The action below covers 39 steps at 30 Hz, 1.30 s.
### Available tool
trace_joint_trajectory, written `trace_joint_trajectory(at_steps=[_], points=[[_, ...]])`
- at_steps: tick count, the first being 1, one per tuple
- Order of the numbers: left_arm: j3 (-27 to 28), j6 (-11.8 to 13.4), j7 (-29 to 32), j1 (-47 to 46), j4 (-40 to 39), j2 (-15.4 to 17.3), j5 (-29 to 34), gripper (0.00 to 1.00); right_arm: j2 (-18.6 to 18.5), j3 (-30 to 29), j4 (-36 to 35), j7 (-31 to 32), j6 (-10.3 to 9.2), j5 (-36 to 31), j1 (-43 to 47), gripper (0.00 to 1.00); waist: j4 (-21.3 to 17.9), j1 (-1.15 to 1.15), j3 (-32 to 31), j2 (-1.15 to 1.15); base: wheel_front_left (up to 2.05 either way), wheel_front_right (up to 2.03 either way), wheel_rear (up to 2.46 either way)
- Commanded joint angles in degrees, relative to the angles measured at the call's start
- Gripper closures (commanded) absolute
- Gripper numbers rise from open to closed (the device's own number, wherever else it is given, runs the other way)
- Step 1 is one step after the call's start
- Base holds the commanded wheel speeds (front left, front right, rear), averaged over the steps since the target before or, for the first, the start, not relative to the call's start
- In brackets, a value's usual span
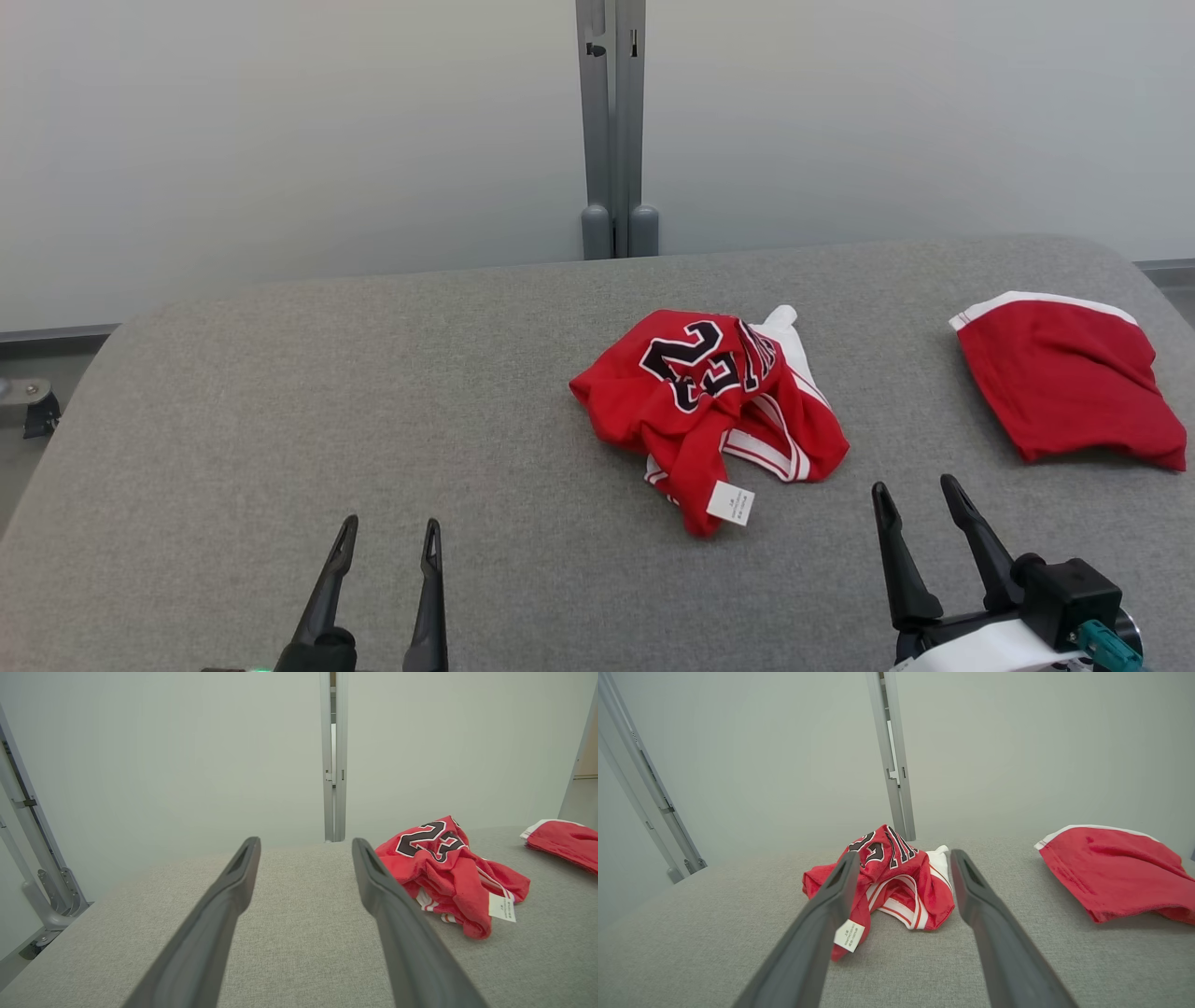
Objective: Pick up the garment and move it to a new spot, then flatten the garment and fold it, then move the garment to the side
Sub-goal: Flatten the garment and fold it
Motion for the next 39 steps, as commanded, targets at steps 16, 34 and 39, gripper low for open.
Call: trace_joint_trajectory(at_steps=[16, 34, 39], points=[[-0.2, 0.9, 0.0, 0.8, 0.2, 0.0, -1.3, 0.00, -0.2, 0.3, -0.3, -0.2, 0.00, -0.3, 0.3, 0.00, 0.2, 0.00, 0.8, 0.00, 0.00, 0.00, 0.00], [-1.1, 1.7, 0.0, -0.3, 0.3, 0.0, -1.6, 0.00, -0.2, 0.8, -0.1, -0.2, 0.00, -0.2, -0.3, 0.00, -0.1, 0.00, 1.2, 0.00, 0.00, 0.00, 0.00], [-1.2, 2.0, 0.0, -0.3, 0.5, 0.0, -1.6, 0.00, -0.3, 1.2, 0.0, -0.2, 0.00, -0.6, -0.1, 0.00, -0.1, 0.00, 1.2, 0.00, 0.00, 0.00, 0.00]])
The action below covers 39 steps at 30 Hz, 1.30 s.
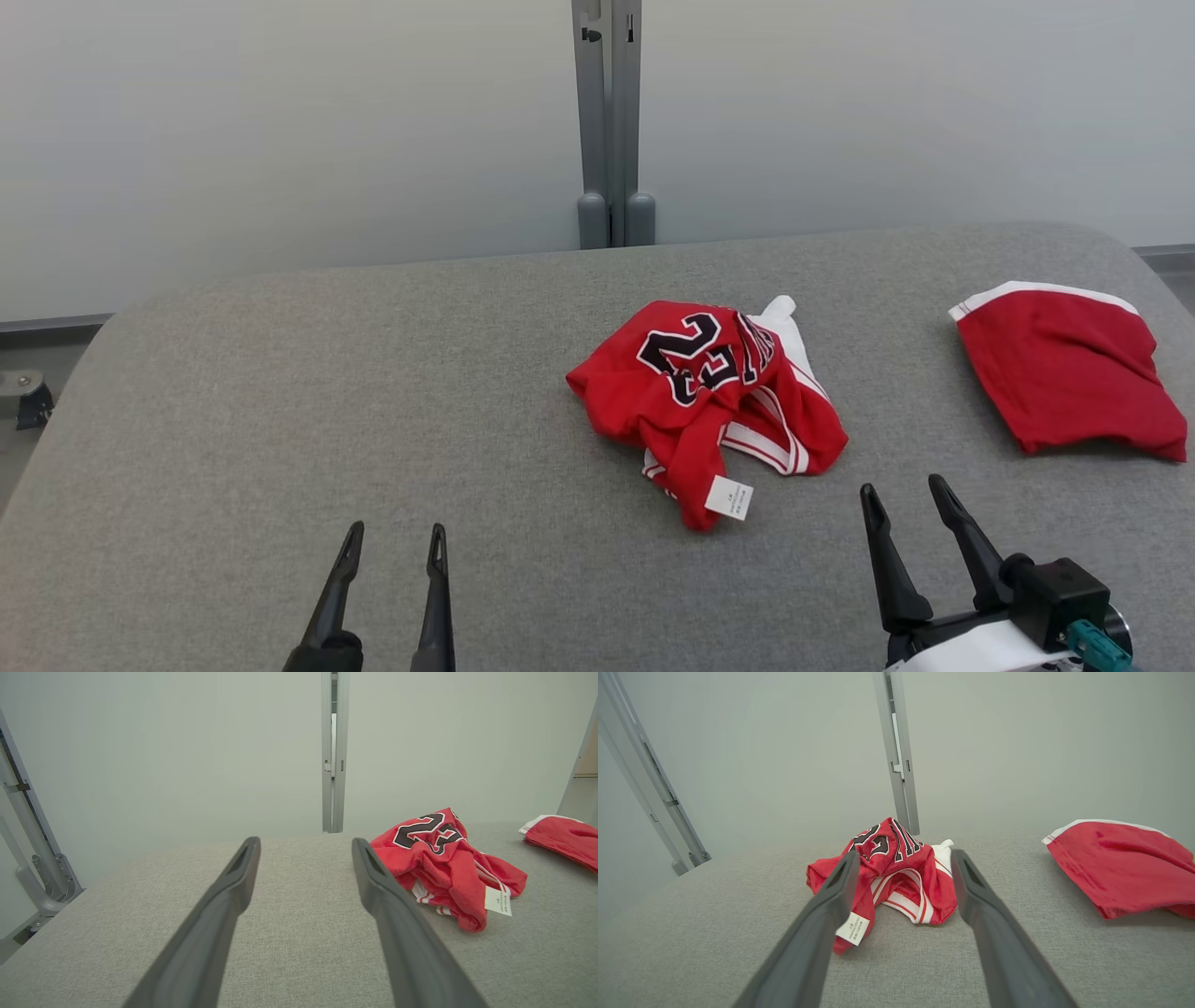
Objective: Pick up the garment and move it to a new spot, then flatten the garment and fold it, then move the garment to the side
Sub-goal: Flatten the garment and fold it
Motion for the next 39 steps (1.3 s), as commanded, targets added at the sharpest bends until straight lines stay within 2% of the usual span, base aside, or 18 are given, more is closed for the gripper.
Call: trace_joint_trajectory(at_steps=[1, 6, 15, 21, 28, 34, 39], points=[[0.1, 0.6, 0.0, -0.6, 0.0, 0.0, -0.1, 0.00, -0.1, 0.2, 0.1, -0.2, 0.00, -0.4, 0.1, 0.00, 0.0, 0.00, 0.0, 0.00, 0.00, 0.00, 0.00], [0.1, 1.5, 0.0, -0.6, -0.2, 0.0, -0.2, 0.00, -0.2, 0.3, 0.1, -0.2, 0.00, -0.3, 0.0, 0.00, -0.1, 0.00, 0.1, 0.00, 0.00, 0.00, 0.00], [-0.5, 1.5, 0.0, -0.9, 0.1, 0.1, -0.1, 0.00, -0.6, -0.1, -0.2, -0.2, 0.00, -0.2, -0.3, 0.00, -0.1, 0.00, 0.6, 0.00, 0.00, 0.00, 0.00], [-3.0, -0.2, 0.0, -3.1, 1.4, 0.0, 0.0, 0.00, -0.6, -0.3, -0.7, -0.2, 0.00, -0.2, -1.3, 0.00, -1.0, 0.00, 2.4, 0.00, 0.00, 0.00, 0.00], [-13.9, -5.1, 0.0, -14.2, 8.1, 0.1, 0.4, 0.00, -1.5, -0.7, -1.6, -0.2, 0.00, -0.5, -3.4, 0.00, -4.9, 0.00, 7.7, 0.00, 0.00, 0.00, 0.00], [-24.1, -7.6, 0.0, -29.6, 15.7, 0.1, -0.5, 0.00, -1.6, -1.7, -3.7, -0.2, 0.00, -0.7, -7.3, 0.00, -9.8, 0.00, 17.7, 0.00, 0.00, 0.00, 0.00], [-32.5, -9.1, 0.0, -40.9, 23.2, 0.2, -0.9, 0.00, -1.3, -2.5, -4.3, -0.2, 0.00, -0.8, -9.5, 0.00, -13.3, 0.00, 23.2, 0.00, 0.00, 0.00, 0.00]])
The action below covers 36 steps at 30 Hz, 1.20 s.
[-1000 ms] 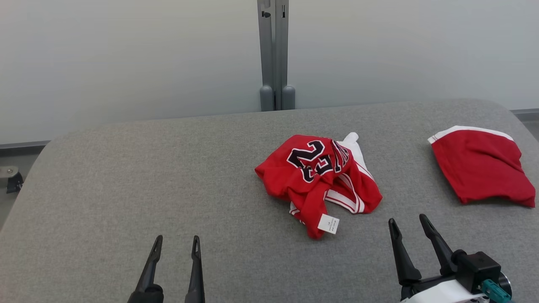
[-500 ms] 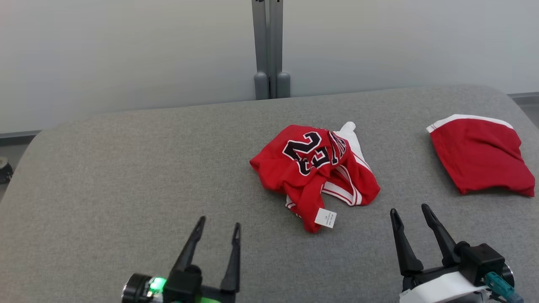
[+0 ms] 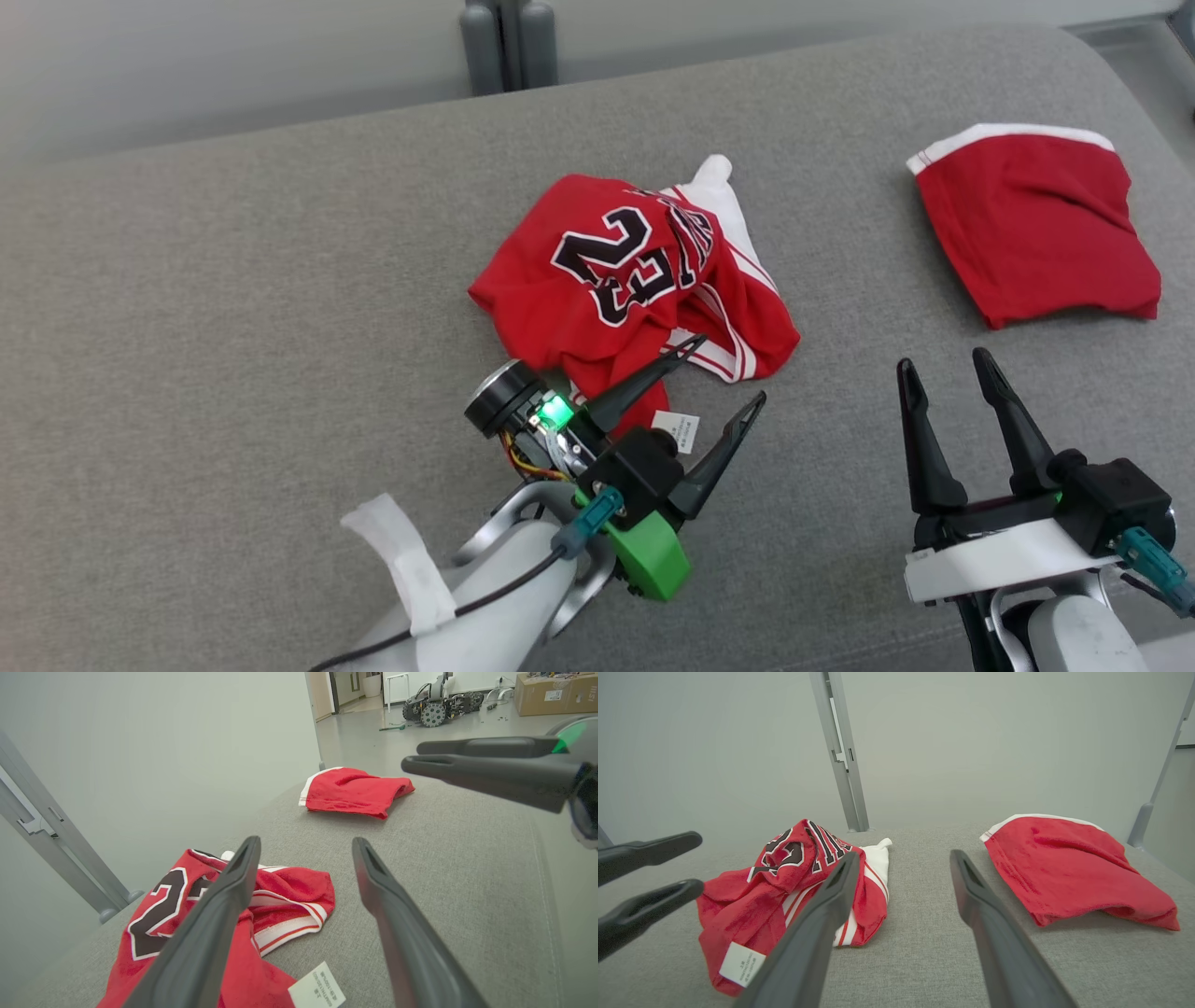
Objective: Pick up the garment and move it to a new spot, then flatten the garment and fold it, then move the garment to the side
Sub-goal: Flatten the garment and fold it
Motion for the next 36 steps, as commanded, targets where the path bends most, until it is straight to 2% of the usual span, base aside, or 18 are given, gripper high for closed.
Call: trace_joint_trajectory(at_steps=[1, 8, 17, 21, 22, 23, 24, 28, 36], points=[[-1.3, -0.4, 0.1, -2.5, 2.0, 0.5, -0.6, 0.00, 0.3, -0.3, -0.3, -0.2, 0.00, 0.0, -1.5, 0.00, -6.8, 0.00, 8.4, 0.00, 0.00, 0.00, 0.00], [-7.7, -0.9, 1.1, -11.3, 15.1, 0.4, -5.0, 0.00, 1.4, -0.1, -0.5, -0.2, 0.00, 0.3, -4.1, 0.00, -11.3, 0.00, 12.3, 0.00, 0.00, 0.00, 0.00], [-12.7, 1.5, 1.5, -18.2, 22.7, 0.5, -11.9, 0.00, 2.2, 0.3, -0.4, -0.2, -0.01, 0.6, -5.4, 0.00, -14.4, 0.00, 15.8, 0.00, 0.00, 0.00, 0.00], [-13.8, 3.9, 2.1, -20.3, 27.2, 0.5, -13.7, 0.00, 2.4, 0.4, -0.6, -0.2, -0.01, 0.8, -6.3, 0.00, -15.3, 0.00, 16.4, 0.00, 0.00, 0.00, 0.00], [-14.3, 4.2, 2.6, -20.7, 28.4, 0.5, -14.0, 0.24, 2.4, 0.3, -0.6, -0.2, -0.01, 0.9, -6.3, 0.00, -15.5, 0.00, 16.5, 0.00, 0.00, 0.00, 0.00], [-14.7, 4.3, 2.6, -21.0, 29.0, 0.5, -14.4, 0.82, 2.4, 0.2, -0.6, -0.2, -0.01, 0.9, -6.3, 0.00, -15.5, 0.00, 16.5, 0.00, 0.00, 0.00, 0.00], [-15.0, 4.6, 2.5, -21.2, 29.7, 0.6, -14.7, 1.00, 2.4, 0.0, -0.6, -0.2, -0.01, 0.8, -6.4, 0.00, -15.5, 0.00, 16.4, 0.00, 0.00, 0.00, 0.00], [-15.6, 5.6, 1.3, -22.4, 28.9, 0.6, -16.8, 1.00, 2.5, -1.0, -0.5, -0.2, -0.01, 0.6, -5.6, 0.00, -14.5, 0.00, 14.9, 0.00, 0.00, 0.00, 0.00], [-16.6, 3.5, 0.0, -26.0, 20.2, 0.3, -21.6, 1.00, 2.5, -1.1, 0.3, -0.2, -0.01, 1.0, -4.1, 0.00, -11.3, 0.00, 7.7, 0.00, 0.00, 0.00, 0.00]])
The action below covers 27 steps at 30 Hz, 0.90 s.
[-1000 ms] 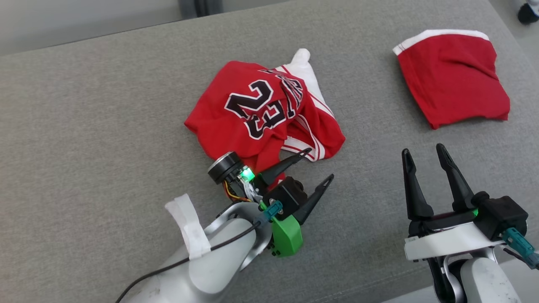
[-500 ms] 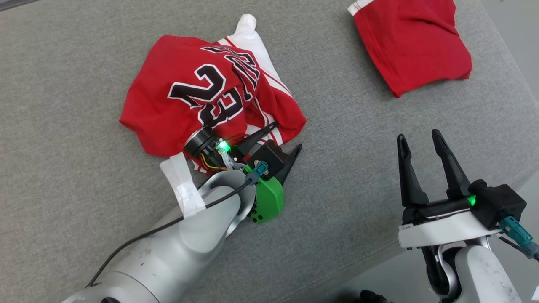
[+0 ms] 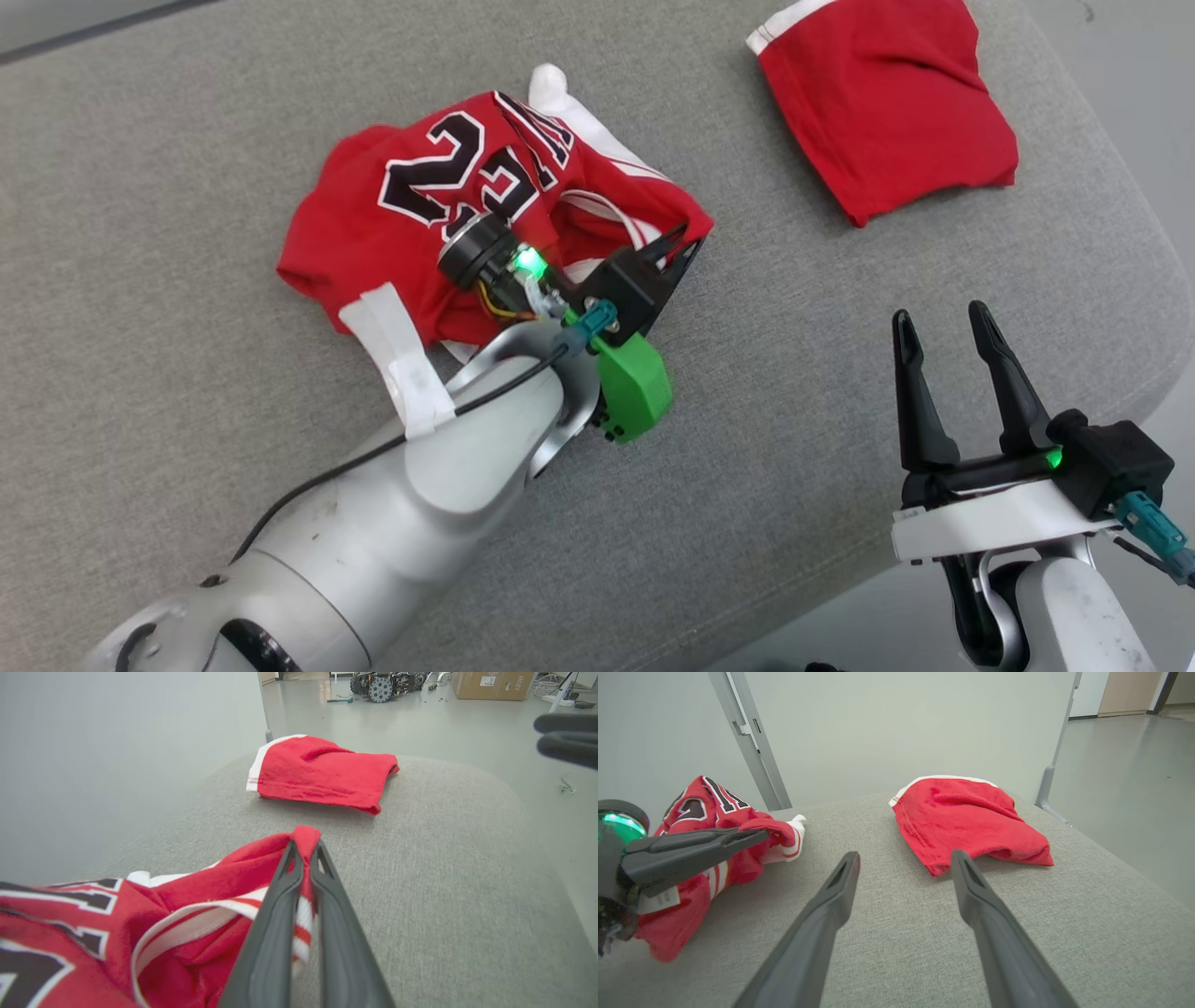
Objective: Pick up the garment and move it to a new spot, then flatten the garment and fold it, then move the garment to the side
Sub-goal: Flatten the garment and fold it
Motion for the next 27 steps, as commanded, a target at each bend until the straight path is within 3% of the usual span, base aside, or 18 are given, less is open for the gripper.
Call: trace_joint_trajectory(at_steps=[1, 5, 10, 14, 21, 27], points=[[0.4, -0.4, -0.5, -2.1, -1.6, 0.1, -0.9, 1.00, -0.1, 0.0, 0.2, -0.2, -0.02, 0.5, 0.8, 0.00, 3.2, 0.00, -5.5, 0.00, 0.00, 0.00, 0.00], [2.7, -1.4, -0.5, -7.3, -4.9, 0.0, -4.0, 1.00, -0.1, 0.3, 0.7, -0.2, -0.02, -0.1, 2.4, 0.00, 4.3, 0.00, -9.7, 0.00, 0.00, 0.00, 0.00], [10.0, -1.8, -0.5, -16.2, -7.6, 0.1, -8.2, 1.00, -0.1, 0.0, 1.1, -0.2, -0.02, -0.4, 4.5, 0.00, 5.4, 0.00, -13.8, 0.00, 0.00, 0.00, 0.00], [16.0, -1.4, -0.4, -18.2, -9.7, 2.6, -10.6, 1.00, -0.4, -0.9, 0.7, -0.2, -0.02, -0.6, 6.0, 0.00, 7.6, 0.00, -15.5, 0.00, 0.00, 0.00, 0.00], [18.9, -2.1, -0.3, -1.9, -11.6, 8.3, -16.9, 1.00, -0.9, -2.0, 0.0, -0.2, -0.01, -0.6, 7.8, 0.00, 12.4, 0.00, -16.4, 0.00, 0.00, 0.00, 0.00], [21.9, 0.4, -0.4, 17.9, -14.5, 13.0, -20.2, 1.00, -1.2, -2.6, -0.3, -0.2, -0.01, -0.7, 7.6, 0.00, 15.5, 0.00, -15.7, 0.00, 0.00, 0.00, 0.00]])
